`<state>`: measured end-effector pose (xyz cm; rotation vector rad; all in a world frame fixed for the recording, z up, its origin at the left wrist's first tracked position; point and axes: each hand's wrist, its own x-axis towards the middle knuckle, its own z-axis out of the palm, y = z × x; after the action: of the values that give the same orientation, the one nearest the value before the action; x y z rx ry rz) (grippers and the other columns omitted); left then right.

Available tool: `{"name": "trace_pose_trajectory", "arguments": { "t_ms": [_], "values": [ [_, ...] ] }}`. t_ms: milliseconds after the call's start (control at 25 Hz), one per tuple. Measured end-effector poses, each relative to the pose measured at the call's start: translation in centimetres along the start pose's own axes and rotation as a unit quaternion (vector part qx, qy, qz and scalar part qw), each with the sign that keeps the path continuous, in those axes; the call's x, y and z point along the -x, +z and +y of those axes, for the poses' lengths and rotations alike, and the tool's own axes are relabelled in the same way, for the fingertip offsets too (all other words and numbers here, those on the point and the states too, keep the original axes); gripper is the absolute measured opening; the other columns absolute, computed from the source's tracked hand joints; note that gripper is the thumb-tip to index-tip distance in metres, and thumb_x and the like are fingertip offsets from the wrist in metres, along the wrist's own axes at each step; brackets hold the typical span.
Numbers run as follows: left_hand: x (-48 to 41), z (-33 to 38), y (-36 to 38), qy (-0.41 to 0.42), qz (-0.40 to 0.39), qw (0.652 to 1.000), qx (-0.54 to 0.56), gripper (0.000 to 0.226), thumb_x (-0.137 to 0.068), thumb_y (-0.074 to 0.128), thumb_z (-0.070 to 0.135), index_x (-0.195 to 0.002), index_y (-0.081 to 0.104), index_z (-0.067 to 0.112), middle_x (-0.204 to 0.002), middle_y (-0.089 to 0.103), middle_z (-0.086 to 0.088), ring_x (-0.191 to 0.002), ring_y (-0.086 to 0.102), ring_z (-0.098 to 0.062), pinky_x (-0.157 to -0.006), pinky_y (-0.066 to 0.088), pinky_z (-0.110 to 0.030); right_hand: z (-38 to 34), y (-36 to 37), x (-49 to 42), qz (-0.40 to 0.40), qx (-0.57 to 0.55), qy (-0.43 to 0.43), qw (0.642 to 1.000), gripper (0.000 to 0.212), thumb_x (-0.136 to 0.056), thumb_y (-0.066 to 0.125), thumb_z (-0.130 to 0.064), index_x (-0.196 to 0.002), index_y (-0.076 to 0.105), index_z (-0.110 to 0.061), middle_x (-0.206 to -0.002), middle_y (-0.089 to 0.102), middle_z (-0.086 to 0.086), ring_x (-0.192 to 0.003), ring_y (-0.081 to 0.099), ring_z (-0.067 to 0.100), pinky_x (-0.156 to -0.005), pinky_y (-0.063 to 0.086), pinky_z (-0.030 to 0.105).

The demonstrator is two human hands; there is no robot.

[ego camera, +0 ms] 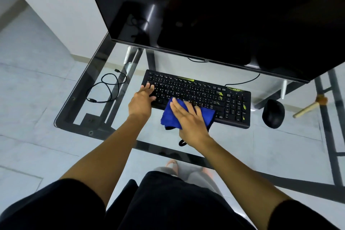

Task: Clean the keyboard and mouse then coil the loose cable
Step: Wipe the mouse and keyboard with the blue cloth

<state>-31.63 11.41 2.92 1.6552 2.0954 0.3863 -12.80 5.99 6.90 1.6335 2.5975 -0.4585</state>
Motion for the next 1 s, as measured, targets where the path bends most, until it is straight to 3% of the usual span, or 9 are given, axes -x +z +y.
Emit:
{"name": "trace_pose_trajectory", "arguments": {
  "t_ms": [200,320,400,480,600,720,800,880,1000],
  "values": [
    [0.0,0.1,0.1,0.007,-0.005,0.999,-0.042,0.054,-0.098,0.049,0.011,-0.147,0.029,0.023,-0.156,0.022,0.01,-0.144,0.016,-0.006,-0.111,0.03,-0.021,4.4,0.8,2.9,0.012,0.046,0.026,0.999,0.092,-0.078,0.049,0.006,-0.151,0.005,-0.026,-0.159,-0.001,-0.015,-0.144,0.012,0.024,-0.116,0.009,0.041],
    [0.0,0.1,0.1,0.014,-0.008,0.998,-0.06,0.052,-0.1,0.045,0.016,-0.148,0.026,0.023,-0.157,0.021,0.008,-0.145,0.014,-0.006,-0.112,0.027,-0.02,6.9,0.6,4.6,0.019,0.083,0.054,0.995,0.097,-0.059,0.066,0.004,-0.146,0.032,-0.021,-0.154,0.03,-0.009,-0.13,0.028,0.025,-0.107,0.019,0.04],
    [0.2,0.3,-0.2,0.019,-0.006,0.995,-0.1,0.05,-0.102,0.039,0.018,-0.149,0.021,0.022,-0.158,0.016,0.008,-0.145,0.011,-0.007,-0.111,0.025,-0.021,6.4,0.8,4.7,0.016,0.08,0.069,0.994,0.097,-0.054,0.069,0.003,-0.143,0.038,-0.018,-0.151,0.037,-0.008,-0.125,0.031,0.026,-0.104,0.023,0.042],
    [0.5,0.6,-0.4,0.045,-0.01,0.987,-0.151,0.05,-0.104,0.033,0.018,-0.15,0.014,0.022,-0.159,0.01,0.009,-0.146,0.006,-0.007,-0.111,0.024,-0.02,5.0,0.7,4.1,0.008,0.055,0.059,0.997,0.094,-0.067,0.061,0.004,-0.149,0.024,-0.021,-0.157,0.02,-0.011,-0.136,0.024,0.027,-0.11,0.02,0.045],
    [0.5,0.5,-0.3,0.022,-0.003,0.994,-0.106,0.051,-0.102,0.039,0.018,-0.149,0.019,0.022,-0.158,0.016,0.008,-0.145,0.01,-0.007,-0.11,0.025,-0.019,2.5,0.1,1.8,-0.015,0.027,0.019,0.999,0.09,-0.079,0.046,0.006,-0.151,0.004,-0.025,-0.159,-0.004,-0.015,-0.145,0.007,0.026,-0.115,0.008,0.044],
    [0.3,0.4,-0.3,0.004,-0.002,1.0,-0.022,0.048,-0.099,0.046,0.018,-0.145,0.033,0.021,-0.155,0.025,0.007,-0.144,0.018,-0.007,-0.11,0.026,-0.019,0.0,0.6,0.3,-0.023,0.038,-0.07,0.997,0.088,-0.081,0.042,0.007,-0.151,0.0,-0.026,-0.158,-0.008,-0.015,-0.147,0.0,0.021,-0.116,0.003,0.043],
    [0.5,0.2,-0.7,0.009,-0.005,0.999,-0.032,0.049,-0.098,0.048,0.02,-0.145,0.033,0.024,-0.155,0.025,0.01,-0.143,0.019,-0.006,-0.11,0.03,-0.022,-0.6,1.4,0.0,-0.025,0.063,-0.098,0.993,0.085,-0.083,0.042,0.007,-0.152,0.002,-0.024,-0.159,-0.006,-0.014,-0.147,0.002,0.021,-0.117,0.004,0.043],
    [0.8,0.1,-0.9,0.02,-0.004,0.999,-0.025,0.049,-0.097,0.049,0.018,-0.144,0.036,0.023,-0.155,0.027,0.008,-0.143,0.022,-0.01,-0.111,0.034,-0.031,1.0,1.5,0.8,-0.01,0.107,-0.114,0.988,0.088,-0.075,0.055,0.005,-0.15,0.019,-0.022,-0.158,0.012,-0.012,-0.145,0.02,0.024,-0.115,0.018,0.045],
    [1.0,0.0,-1.1,0.055,0.0,0.997,-0.05,0.046,-0.098,0.045,0.013,-0.143,0.038,0.018,-0.156,0.025,0.0,-0.143,0.023,-0.019,-0.114,0.03,-0.04,5.7,0.5,3.3,-0.005,0.206,-0.073,0.976,0.093,-0.039,0.078,-0.001,-0.128,0.059,-0.021,-0.137,0.054,-0.01,-0.116,0.06,0.025,-0.094,0.048,0.043]
  ]
}}
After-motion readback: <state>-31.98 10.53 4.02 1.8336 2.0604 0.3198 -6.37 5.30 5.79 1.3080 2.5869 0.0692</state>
